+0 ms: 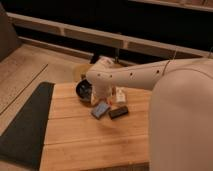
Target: Place the white sponge in the ceramic cup
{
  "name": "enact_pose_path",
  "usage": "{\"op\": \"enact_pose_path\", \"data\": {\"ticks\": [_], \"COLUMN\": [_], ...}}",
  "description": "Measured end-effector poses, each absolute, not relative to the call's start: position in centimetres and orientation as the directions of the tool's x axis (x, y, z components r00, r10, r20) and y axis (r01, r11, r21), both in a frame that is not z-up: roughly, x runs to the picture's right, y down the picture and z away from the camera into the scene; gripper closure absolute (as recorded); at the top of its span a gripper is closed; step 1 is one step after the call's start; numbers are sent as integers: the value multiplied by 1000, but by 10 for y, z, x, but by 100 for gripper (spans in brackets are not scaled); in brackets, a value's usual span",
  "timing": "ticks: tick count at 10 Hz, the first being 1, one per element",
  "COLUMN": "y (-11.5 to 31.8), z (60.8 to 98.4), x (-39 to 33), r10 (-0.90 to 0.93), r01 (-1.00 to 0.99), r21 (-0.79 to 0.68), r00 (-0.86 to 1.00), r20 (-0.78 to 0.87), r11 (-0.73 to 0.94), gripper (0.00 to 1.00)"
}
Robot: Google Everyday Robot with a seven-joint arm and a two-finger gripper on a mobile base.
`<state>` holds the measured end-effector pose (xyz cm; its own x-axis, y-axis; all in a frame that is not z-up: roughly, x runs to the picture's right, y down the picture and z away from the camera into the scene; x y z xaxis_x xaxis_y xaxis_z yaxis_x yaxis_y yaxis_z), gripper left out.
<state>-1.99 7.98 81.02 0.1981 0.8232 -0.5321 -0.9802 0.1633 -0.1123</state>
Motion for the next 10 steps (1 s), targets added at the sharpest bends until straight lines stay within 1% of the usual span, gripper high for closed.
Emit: {"op": "enact_pose_path", "data": {"ticks": [2, 6, 10], "y": [84, 84, 104], "z": [817, 817, 844], "x": [-18, -18, -33], "r10": [805, 804, 767], "r01": [-976, -977, -958], "r21": [-116, -116, -175], "r00": [216, 215, 287], "r20": [-553, -554, -573], "r11": [183, 182, 227], "gripper": [35, 35, 35]}}
